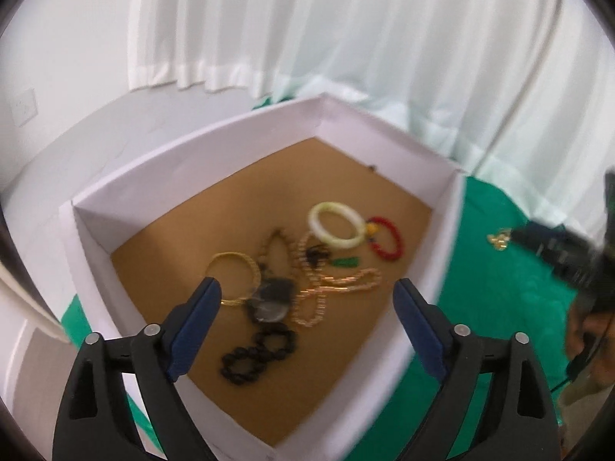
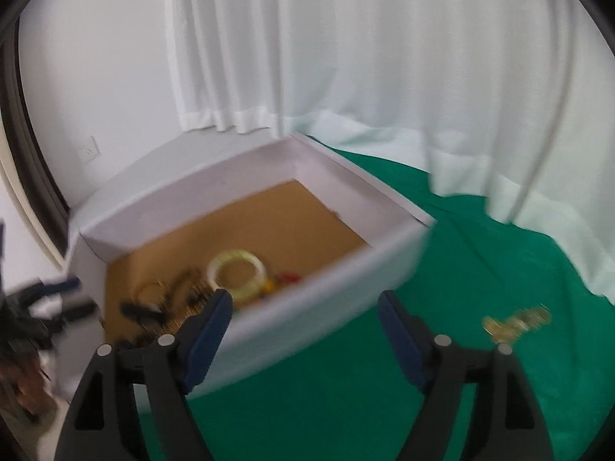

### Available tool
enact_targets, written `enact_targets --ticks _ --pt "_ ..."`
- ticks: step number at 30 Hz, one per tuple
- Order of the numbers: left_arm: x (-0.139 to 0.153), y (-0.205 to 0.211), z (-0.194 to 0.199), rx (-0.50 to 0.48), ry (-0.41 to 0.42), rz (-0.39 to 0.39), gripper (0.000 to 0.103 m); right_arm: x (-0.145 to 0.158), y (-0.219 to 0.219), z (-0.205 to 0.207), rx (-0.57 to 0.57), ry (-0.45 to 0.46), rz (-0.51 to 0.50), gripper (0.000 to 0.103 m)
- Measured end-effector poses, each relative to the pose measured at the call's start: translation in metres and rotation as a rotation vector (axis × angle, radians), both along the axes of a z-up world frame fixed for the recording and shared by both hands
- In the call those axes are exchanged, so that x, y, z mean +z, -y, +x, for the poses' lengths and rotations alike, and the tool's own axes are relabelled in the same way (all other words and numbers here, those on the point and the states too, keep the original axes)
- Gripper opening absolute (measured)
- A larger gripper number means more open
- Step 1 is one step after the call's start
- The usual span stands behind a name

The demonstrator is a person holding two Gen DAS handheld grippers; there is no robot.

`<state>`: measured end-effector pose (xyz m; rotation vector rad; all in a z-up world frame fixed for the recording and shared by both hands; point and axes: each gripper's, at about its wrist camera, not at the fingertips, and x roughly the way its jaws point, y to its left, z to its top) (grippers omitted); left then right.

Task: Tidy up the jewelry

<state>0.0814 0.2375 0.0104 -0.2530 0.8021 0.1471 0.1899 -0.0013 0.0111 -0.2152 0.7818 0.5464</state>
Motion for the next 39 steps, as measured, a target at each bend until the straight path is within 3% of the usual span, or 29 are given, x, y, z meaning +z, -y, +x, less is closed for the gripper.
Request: enact_targets --ticks 8,16,27,34,39 --pt "0.012 0.093 -0.013 -0.202 0.054 -0.011 0.096 -0.061 0.127 -0.047 -0.195 -0.046 -0.099 0.080" --pt "-0.007 0.170 -0.001 -0.361 0.000 -0.009 0.096 -0.091 0.226 -0.072 -0.414 -0.056 -0.098 0.080" --pt "-0.038 0.230 0.018 -0.484 -0.079 0.019 0.096 -0.102 0.264 -0.074 -0.485 -0.042 -0.085 0.080" --pt "-0.059 0.238 0.061 -0.482 -0.130 -0.007 0.096 -0.111 0.272 -0.073 -0.507 -0.041 -0.053 0.080" --pt "-0.070 0.249 0.101 -0.497 -0.142 -0.050 0.096 -0.124 0.276 -0.071 -0.512 -0.094 -0.041 0.080"
